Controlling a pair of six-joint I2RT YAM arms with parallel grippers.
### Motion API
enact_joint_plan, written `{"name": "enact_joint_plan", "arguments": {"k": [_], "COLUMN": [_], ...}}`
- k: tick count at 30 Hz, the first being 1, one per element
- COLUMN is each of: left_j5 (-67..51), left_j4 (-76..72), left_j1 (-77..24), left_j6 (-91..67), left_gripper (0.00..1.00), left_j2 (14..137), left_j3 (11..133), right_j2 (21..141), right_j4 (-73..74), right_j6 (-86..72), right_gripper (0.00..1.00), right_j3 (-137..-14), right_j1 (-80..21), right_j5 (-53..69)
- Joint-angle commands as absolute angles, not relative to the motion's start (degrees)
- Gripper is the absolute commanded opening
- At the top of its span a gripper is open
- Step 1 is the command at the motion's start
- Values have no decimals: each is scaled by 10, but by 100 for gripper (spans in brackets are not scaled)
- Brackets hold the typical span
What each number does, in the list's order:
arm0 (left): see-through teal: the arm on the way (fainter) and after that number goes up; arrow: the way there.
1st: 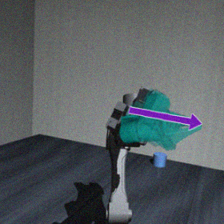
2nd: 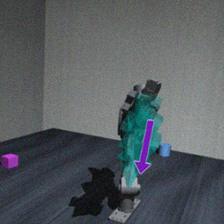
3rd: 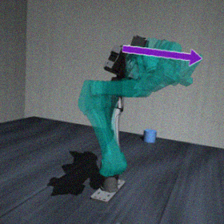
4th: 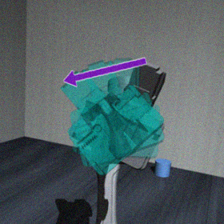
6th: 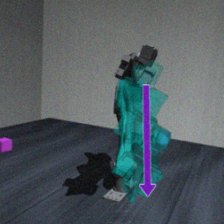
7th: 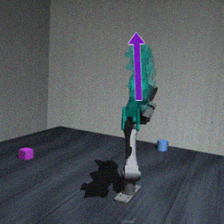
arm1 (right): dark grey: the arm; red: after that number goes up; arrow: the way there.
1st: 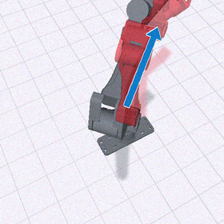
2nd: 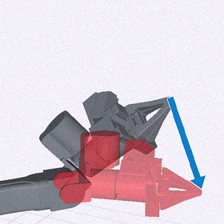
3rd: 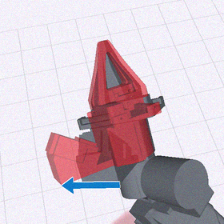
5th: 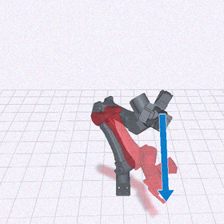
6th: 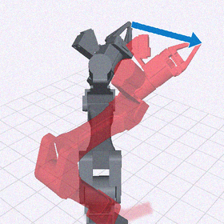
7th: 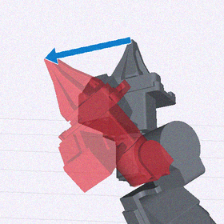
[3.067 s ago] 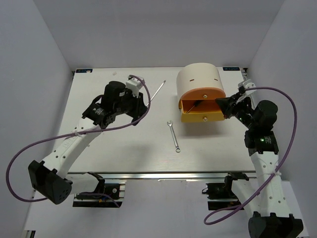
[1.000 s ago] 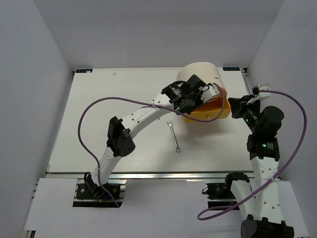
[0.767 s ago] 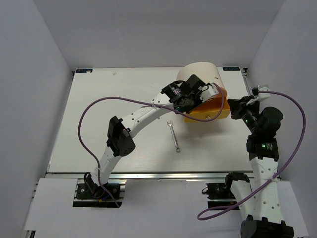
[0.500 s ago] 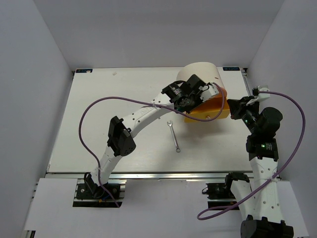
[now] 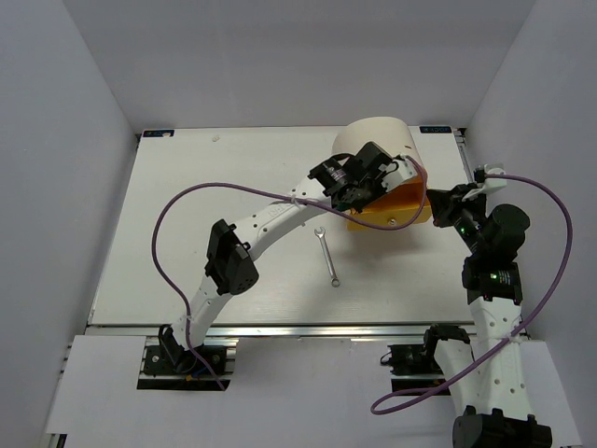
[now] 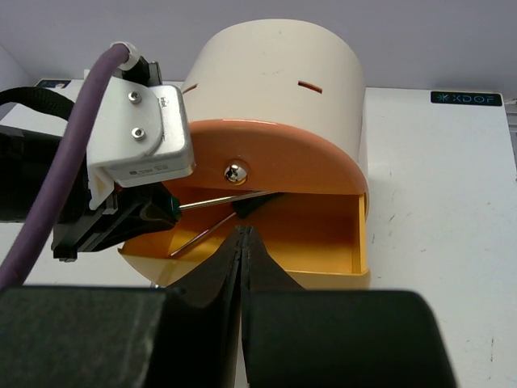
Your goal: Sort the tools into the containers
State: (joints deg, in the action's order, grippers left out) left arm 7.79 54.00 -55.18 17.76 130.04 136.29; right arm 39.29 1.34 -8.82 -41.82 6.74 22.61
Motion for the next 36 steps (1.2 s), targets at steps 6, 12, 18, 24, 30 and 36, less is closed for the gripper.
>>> {"name": "enact_joint_plan", "arguments": {"k": [6,12,18,24,30,36], "left_j5": [65,69,75,87,136,129], "left_j4": [517,508,494,474,454,479], "left_j1": [-565,-570,-572,-572,-572,-547], "left_j6": [166,163,159,141,105,7], "left_gripper": [26,47,65,59,41,35], "left_j2": [1296,1300,1303,1283,1219,1108], "left_j3": [1388,1388,1390,1392,1376,1277], "right_j2": [384,384,381,377,380,382], "right_j4": [-14,-15,-12,-10,-11,-9], "right_j6": [-97,-96,-93,-89,-85,-83], "right_gripper": [0,0,0,0,0,0], "right_j3": [-409,-406,-403,-401,-402,-402], "right_j1": [70,69,69,70,70,70], "right_j5": [229,232,231,235,243,251]}}
